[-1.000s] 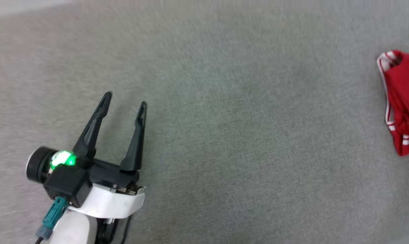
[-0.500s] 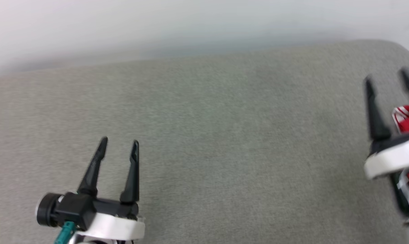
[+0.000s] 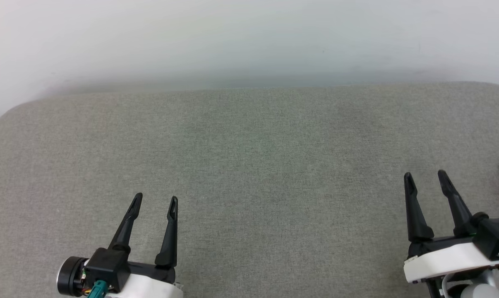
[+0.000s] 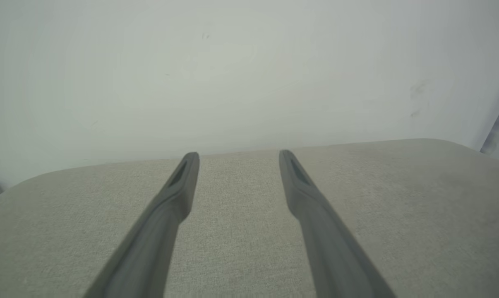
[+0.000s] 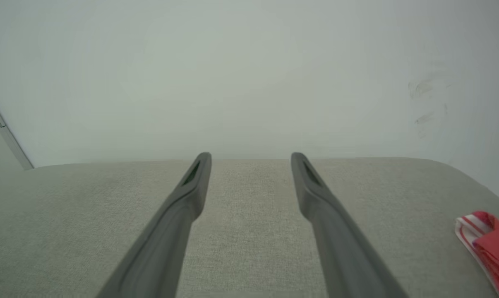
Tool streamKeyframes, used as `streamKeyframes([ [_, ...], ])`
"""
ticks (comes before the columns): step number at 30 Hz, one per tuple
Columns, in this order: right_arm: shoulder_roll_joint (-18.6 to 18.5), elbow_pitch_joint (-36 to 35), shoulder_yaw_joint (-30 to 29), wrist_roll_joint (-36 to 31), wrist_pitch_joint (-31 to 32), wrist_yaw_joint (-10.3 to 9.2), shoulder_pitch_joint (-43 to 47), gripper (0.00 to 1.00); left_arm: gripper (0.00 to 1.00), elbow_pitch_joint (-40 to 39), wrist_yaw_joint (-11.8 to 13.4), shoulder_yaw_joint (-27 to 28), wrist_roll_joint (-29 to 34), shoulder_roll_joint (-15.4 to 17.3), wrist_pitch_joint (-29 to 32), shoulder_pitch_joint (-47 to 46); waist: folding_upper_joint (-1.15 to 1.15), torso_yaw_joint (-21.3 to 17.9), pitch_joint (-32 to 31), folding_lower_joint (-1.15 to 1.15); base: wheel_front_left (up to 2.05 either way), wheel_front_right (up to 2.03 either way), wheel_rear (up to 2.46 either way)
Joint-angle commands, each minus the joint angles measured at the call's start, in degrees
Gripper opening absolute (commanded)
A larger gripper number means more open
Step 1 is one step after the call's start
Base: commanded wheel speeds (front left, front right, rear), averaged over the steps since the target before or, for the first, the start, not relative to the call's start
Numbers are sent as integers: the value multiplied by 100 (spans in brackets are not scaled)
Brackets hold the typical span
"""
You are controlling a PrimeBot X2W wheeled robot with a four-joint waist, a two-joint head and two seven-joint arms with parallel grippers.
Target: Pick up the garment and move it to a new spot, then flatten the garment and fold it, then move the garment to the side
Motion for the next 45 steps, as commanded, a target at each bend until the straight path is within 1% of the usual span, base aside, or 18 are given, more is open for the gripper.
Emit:
streamKeyframes([
  [1,44,17,2,-8,-44,-3,66,100,100,26,-20,13,23,-7,-12,52,0,8,-13,1,0,0,0],
  [9,166,237,-21,-58,-223,-3,47,100,100,113,-46,92,13,-56,-12,76,0,-3,-44,1,0,0,0],
  [12,183,276,22,-33,-246,-3,24,100,100,108,-7,147,81,-63,-12,39,0,-14,-36,1,0,0,0],
  [17,195,320,3,-30,-285,-3,24,100,100,106,-16,185,163,-78,-12,-15,0,-27,-24,1,0,0,0],
  [27,207,365,43,6,-332,-3,30,100,100,134,-51,228,93,-94,-12,22,0,-29,-90,1,0,0,0],
  [28,178,367,38,-11,-304,-1,50,0,0,126,-44,221,97,-89,0,10,0,-30,-93,1,0,0,0],
  [32,178,518,55,54,-283,0,110,0,0,287,-44,204,29,-96,6,71,0,-29,-100,1,0,0,0],
  [45,102,636,37,1583,4,0,8,0,0,505,-51,251,-1597,-17,306,-109,0,-23,-138,1,0,0,0],
])
